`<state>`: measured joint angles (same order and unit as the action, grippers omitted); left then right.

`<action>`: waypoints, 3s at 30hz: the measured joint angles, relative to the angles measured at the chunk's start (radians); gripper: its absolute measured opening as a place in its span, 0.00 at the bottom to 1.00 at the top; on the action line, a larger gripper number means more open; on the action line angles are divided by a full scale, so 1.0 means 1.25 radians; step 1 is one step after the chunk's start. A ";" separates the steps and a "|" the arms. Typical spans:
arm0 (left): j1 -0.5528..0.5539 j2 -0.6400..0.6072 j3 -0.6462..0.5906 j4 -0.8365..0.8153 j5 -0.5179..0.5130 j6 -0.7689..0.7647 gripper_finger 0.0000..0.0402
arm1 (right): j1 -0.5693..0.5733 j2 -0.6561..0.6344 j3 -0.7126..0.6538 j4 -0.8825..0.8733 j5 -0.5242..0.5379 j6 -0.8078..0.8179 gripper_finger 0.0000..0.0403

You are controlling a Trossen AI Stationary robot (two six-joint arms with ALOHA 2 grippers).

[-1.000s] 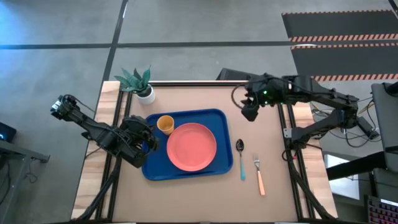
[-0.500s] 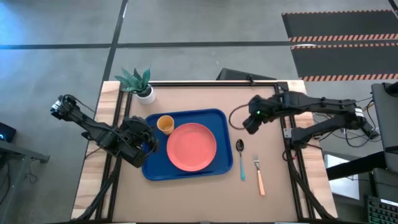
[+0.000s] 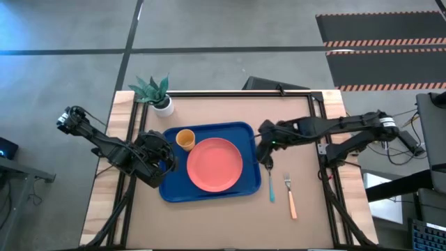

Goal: Pick and place plate/cup/fork/spoon on tray
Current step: Adjust the blue tray

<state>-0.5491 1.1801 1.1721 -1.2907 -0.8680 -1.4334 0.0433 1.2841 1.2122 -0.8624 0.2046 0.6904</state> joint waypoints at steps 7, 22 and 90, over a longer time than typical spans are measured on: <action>0.000 0.000 0.002 0.000 0.001 0.000 0.00 | -0.035 0.125 0.086 0.032 -0.011 -0.190 0.05; 0.000 -0.001 0.002 0.000 0.023 0.001 0.00 | -0.142 0.254 0.176 -0.079 0.032 -0.332 0.02; 0.000 0.001 0.000 0.020 0.030 0.001 0.00 | -0.148 0.412 0.136 0.122 -0.141 -0.223 0.02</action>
<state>-0.5495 1.1816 1.1721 -1.2662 -0.8310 -1.4322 -0.1417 1.7992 1.3823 -0.7097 0.0284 0.4118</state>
